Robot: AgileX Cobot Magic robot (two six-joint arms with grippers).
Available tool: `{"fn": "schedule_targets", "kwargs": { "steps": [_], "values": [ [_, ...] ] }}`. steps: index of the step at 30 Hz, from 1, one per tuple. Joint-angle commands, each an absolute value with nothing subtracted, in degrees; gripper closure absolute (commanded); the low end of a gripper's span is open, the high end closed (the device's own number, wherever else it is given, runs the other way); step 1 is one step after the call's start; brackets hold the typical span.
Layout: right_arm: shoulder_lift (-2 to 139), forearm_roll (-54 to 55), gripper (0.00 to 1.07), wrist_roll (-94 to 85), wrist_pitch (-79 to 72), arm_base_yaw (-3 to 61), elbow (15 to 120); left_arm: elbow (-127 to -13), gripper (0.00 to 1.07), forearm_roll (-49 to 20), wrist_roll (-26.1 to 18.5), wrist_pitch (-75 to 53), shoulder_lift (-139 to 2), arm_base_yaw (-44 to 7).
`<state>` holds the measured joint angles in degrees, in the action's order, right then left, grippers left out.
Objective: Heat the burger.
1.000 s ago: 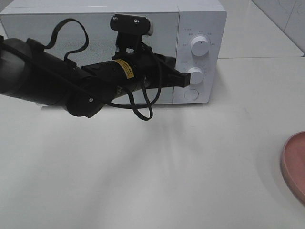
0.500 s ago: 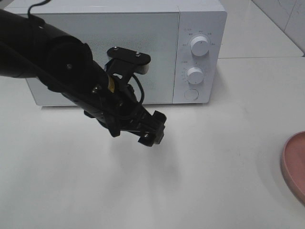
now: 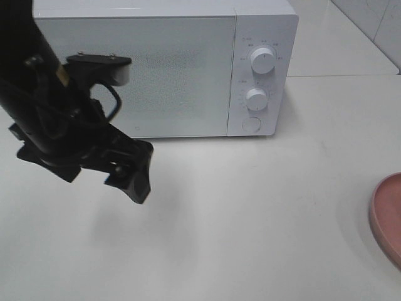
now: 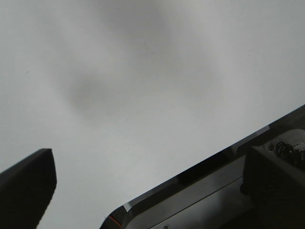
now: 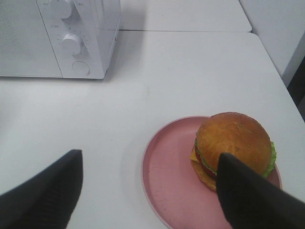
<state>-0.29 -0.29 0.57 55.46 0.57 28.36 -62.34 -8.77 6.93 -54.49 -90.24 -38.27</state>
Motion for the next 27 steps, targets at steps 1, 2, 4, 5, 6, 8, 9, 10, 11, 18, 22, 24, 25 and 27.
{"fn": "schedule_targets", "kwargs": {
  "steps": [1, 2, 4, 5, 6, 8, 9, 10, 11, 18, 22, 24, 25, 27],
  "values": [
    [-1.7, -0.5, 0.34, 0.6, 55.0, 0.2, 28.3, -62.2, 0.07, -9.2, 6.5, -57.9, -86.9, -34.0],
    [-1.7, -0.5, 0.34, 0.6, 55.0, 0.2, 28.3, -62.2, 0.07, -9.2, 6.5, -57.9, -86.9, -34.0],
    [-1.7, -0.5, 0.34, 0.6, 55.0, 0.2, 28.3, -62.2, 0.07, -9.0, 6.3, -59.8, -85.3, -31.3],
    [-1.7, -0.5, 0.34, 0.6, 55.0, 0.2, 28.3, -62.2, 0.07, -8.8, 6.2, -60.8, -84.5, -29.7],
    [-1.7, -0.5, 0.34, 0.6, 55.0, 0.2, 28.3, -62.2, 0.07, -8.5, 5.8, -62.9, -83.2, -26.8],
    [-1.7, -0.5, 0.34, 0.6, 55.0, 0.2, 28.3, -62.2, 0.07, -8.3, 5.2, -65.0, -81.9, -23.8],
    [-1.7, -0.5, 0.34, 0.6, 55.0, 0.2, 28.3, -62.1, 0.07, -8.3, 4.6, -65.9, -81.2, -22.2],
    [-1.7, -0.5, 0.34, 0.6, 55.0, 0.2, 28.3, -62.1, 0.07, -8.3, 4.6, -65.9, -81.2, -22.2],
    [-1.7, -0.5, 0.34, 0.6, 55.0, 0.2, 28.3, -61.4, 0.07, -8.3, 3.6, -67.3, -79.8, -19.0],
    [-1.7, -0.5, 0.34, 0.6, 55.0, 0.2, 28.3, -55.2, 0.07, -8.1, 2.4, -68.1, -72.5, -11.9],
    [-1.7, -0.5, 0.34, 0.6, 55.0, 0.2, 28.3, -47.3, 0.07, -6.2, 2.4, -68.1, -64.1, -7.5],
    [-1.7, -0.5, 0.34, 0.6, 55.0, 0.2, 28.3, -44.6, 0.07, -5.7, 2.4, -68.1, -60.7, -6.4],
    [-1.7, -0.5, 0.34, 0.6, 55.0, 0.2, 28.3, -43.5, 0.07, -5.5, 2.4, -68.1, -58.8, -6.1],
    [-1.7, -0.5, 0.34, 0.6, 55.0, 0.2, 28.3, -40.9, 0.07, -4.8, 2.4, -68.0, -55.0, -6.0]
  ]
}}
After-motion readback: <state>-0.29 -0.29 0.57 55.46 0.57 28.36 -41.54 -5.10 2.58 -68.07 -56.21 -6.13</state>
